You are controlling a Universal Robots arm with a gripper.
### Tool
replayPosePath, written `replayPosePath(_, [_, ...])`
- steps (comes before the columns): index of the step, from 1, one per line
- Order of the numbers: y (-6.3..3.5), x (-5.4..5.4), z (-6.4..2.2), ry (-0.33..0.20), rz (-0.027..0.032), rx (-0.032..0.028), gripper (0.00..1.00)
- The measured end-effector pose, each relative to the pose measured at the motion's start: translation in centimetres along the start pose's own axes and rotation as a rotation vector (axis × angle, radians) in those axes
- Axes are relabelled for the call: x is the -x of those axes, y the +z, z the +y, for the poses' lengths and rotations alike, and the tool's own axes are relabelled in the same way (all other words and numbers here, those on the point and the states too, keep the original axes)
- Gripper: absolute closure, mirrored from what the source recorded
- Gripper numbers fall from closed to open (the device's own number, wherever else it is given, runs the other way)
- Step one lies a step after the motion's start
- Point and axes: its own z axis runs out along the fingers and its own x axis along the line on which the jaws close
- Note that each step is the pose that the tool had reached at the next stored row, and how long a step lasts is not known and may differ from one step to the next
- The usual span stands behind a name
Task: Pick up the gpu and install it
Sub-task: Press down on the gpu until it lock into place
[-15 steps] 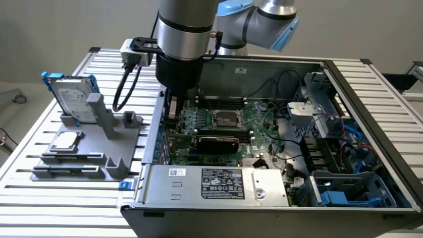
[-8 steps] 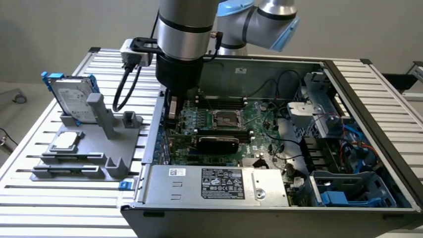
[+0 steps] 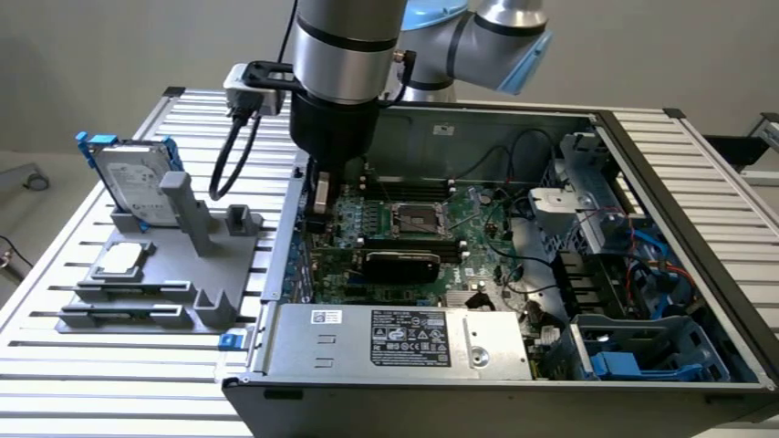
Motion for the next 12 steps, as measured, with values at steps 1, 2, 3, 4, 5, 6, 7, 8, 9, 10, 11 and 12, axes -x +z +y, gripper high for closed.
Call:
replayPosePath(1, [-0.02, 0.0, -0.14, 0.000, -0.0007, -0.0001, 0.89])
replayPosePath(2, [-0.05, 0.0, -0.28, 0.000, -0.0014, -0.0001, 0.89])
replayPosePath(3, [-0.08, 0.0, -0.41, 0.000, -0.0022, -0.0005, 0.89])
replayPosePath(4, [-0.10, 0.0, -0.53, -0.001, -0.0032, -0.0012, 0.89])
replayPosePath(5, [-0.12, 0.0, -0.63, -0.001, -0.0041, -0.0024, 0.89])
replayPosePath(6, [-0.13, 0.0, -0.73, -0.001, -0.0053, -0.0043, 0.89])
replayPosePath(7, [-0.15, 0.0, -0.84, -0.001, -0.0068, -0.0073, 0.89])
replayPosePath(8, [-0.17, 0.0, -0.92, -0.001, -0.0080, -0.0105, 0.89])
replayPosePath(9, [-0.18, 0.0, -1.01, -0.002, -0.0094, -0.0151, 0.89])
replayPosePath(10, [-0.20, 0.0, -1.09, -0.002, -0.0107, -0.0207, 0.89])
replayPosePath(11, [-0.21, 0.0, -1.17, -0.002, -0.0119, -0.0269, 0.89])
replayPosePath(12, [-0.23, 0.0, -1.25, -0.002, -0.0128, -0.0332, 0.89])
